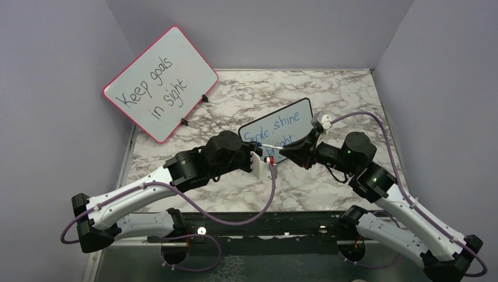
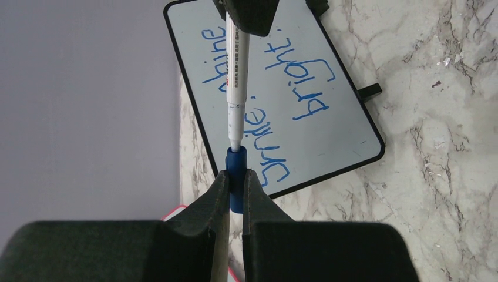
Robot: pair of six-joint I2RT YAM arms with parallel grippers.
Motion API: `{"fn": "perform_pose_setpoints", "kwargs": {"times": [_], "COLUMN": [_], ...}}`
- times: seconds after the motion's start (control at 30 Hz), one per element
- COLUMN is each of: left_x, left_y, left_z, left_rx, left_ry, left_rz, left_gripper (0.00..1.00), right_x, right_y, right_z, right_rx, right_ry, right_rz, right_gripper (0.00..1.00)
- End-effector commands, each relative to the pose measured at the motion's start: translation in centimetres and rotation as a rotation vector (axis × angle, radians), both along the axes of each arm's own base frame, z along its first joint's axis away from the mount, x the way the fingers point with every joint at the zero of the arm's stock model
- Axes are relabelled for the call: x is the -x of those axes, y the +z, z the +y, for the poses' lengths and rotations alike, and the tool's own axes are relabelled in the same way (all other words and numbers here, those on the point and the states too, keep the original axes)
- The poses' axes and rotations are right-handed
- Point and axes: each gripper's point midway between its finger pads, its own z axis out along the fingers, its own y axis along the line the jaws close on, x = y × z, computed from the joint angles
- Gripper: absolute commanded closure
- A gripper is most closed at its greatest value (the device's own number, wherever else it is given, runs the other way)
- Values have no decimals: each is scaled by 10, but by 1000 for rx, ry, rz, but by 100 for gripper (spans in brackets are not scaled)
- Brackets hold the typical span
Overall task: Write a sentence on the whiteboard
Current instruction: Close the whiteboard marker at the center of the board.
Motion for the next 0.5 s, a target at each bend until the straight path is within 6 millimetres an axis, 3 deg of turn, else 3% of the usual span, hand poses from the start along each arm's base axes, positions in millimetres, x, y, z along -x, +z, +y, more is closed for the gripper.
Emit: {"fn": "perform_pose_setpoints", "kwargs": {"times": [0.0,0.47], "left_x": [8,37], "left_y": [12,36], "left_z": [-12,-48], "left_rx": [34,67], "left_ry": [-56,-193], "left_rz": [-10,-50], "left_gripper": [100,100], "right_x": [-2,-7], "right_y": [13,-4], "right_z": [0,19], "right_rx": [-13,12], "right_ry": [-3,60], "right_rz": [-21,52], "right_gripper": [99,99]}}
